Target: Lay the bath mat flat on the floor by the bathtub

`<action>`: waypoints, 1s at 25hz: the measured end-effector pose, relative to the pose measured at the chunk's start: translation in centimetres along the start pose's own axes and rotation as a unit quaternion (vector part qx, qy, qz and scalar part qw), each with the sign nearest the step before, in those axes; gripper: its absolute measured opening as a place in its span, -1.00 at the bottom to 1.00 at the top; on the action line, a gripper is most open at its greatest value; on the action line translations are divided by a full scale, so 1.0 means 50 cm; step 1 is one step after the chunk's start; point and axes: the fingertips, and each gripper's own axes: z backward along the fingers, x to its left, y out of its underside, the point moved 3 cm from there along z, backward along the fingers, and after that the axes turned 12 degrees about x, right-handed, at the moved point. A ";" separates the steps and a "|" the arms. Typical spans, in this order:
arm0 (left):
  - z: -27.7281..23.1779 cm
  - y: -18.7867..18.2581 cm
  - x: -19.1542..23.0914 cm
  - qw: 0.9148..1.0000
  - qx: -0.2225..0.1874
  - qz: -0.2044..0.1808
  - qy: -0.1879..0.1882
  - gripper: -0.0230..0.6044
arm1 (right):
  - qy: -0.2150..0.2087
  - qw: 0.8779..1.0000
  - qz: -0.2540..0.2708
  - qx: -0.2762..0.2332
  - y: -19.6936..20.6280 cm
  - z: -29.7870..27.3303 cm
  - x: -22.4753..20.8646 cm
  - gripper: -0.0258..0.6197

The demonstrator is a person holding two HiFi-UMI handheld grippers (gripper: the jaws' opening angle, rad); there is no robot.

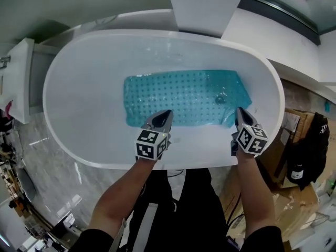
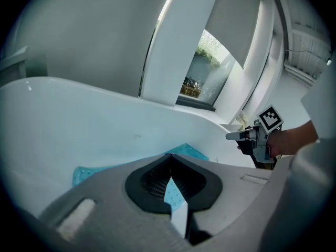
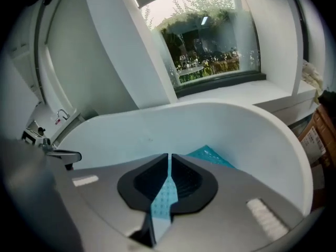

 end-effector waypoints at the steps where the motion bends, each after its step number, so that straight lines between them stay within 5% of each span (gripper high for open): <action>1: 0.034 -0.010 0.002 1.000 -0.010 -0.003 -0.003 -0.91 | -0.006 1.000 0.004 -0.006 -0.009 0.024 0.027 -0.89; 16: 0.515 -0.132 0.040 0.984 -0.172 -0.019 -0.033 -0.92 | -0.110 0.982 0.112 -0.108 -0.145 0.339 0.448 -0.93; 25: 0.719 -0.163 0.059 0.968 -0.245 -0.027 -0.053 -0.91 | -0.159 0.966 0.131 -0.156 -0.186 0.465 0.608 -0.93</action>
